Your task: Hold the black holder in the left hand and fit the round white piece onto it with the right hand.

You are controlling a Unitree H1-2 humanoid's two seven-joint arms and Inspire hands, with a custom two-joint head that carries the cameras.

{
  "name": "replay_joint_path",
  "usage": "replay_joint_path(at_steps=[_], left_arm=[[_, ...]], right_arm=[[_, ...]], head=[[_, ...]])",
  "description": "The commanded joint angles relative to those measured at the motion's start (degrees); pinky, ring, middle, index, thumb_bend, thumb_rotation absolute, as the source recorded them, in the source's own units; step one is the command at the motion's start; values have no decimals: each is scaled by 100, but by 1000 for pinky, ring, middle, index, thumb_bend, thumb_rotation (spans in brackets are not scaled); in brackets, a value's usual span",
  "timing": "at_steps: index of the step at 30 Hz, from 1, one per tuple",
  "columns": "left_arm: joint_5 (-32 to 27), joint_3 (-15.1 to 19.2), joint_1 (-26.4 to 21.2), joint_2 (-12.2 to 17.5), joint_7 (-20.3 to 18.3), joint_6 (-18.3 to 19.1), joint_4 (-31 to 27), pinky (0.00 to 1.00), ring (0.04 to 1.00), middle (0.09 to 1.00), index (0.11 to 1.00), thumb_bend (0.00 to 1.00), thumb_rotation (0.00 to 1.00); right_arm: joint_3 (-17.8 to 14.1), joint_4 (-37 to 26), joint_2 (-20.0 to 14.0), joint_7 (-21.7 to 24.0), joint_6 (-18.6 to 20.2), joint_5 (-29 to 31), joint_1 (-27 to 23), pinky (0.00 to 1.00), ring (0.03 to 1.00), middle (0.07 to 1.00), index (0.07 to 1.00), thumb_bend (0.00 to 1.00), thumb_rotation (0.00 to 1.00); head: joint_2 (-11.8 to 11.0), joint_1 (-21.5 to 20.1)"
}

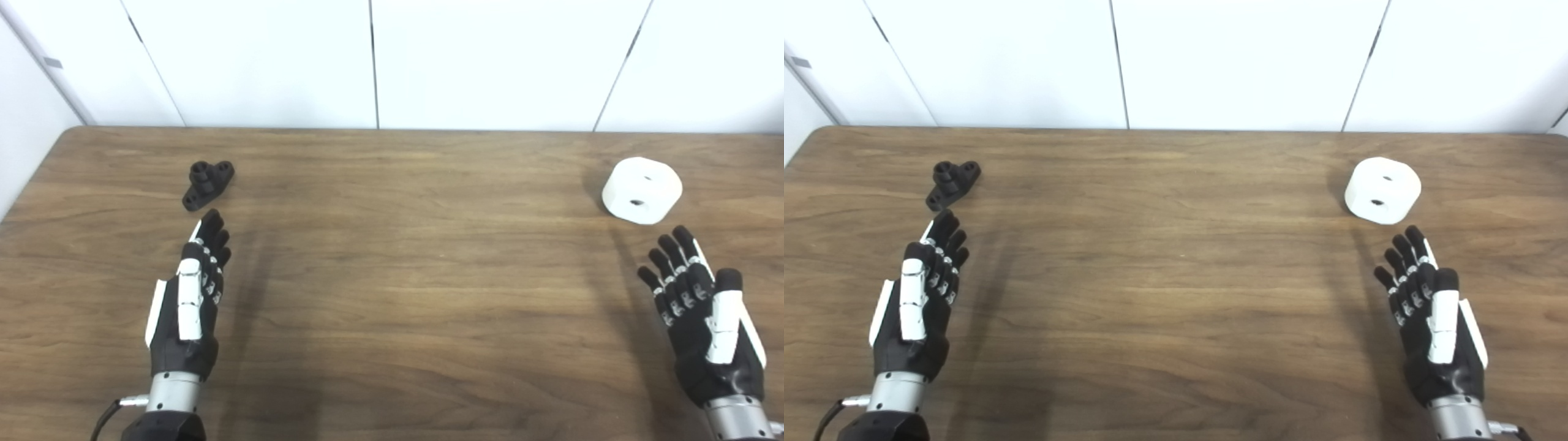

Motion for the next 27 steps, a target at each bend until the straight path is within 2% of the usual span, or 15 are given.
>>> replay_joint_path(at_steps=[1,6,10,14,22,27], left_arm=[[47,-35,1406,-43,-160,-445,-262,1000,1000,1000,980,432,1000],[11,74,1634,-28,-234,-535,-229,1000,1000,1000,977,445,1000],[-121,181,1690,-147,-283,-544,-309,1000,1000,1000,978,443,1000],[10,160,1705,-207,-305,-486,-443,1000,1000,1000,979,470,1000],[109,101,1635,-270,-277,-466,-582,1000,1000,1000,987,456,1000],[187,49,1633,-315,-245,-441,-639,1000,995,999,983,443,1000]], right_arm=[[-76,-214,-105,138,-519,102,26,941,973,976,973,651,1000],[-84,-225,-141,170,-534,147,92,942,974,978,974,655,1000],[-95,-206,-166,171,-532,140,111,926,965,973,979,655,1000],[-126,-123,-262,264,-576,225,104,934,970,979,989,654,1000],[-155,-46,-383,377,-598,369,90,940,982,989,992,650,1000],[-176,-49,-411,388,-591,307,80,936,983,989,993,648,1000]], head=[[7,10],[34,20],[47,26],[57,73],[56,141],[-30,343]])
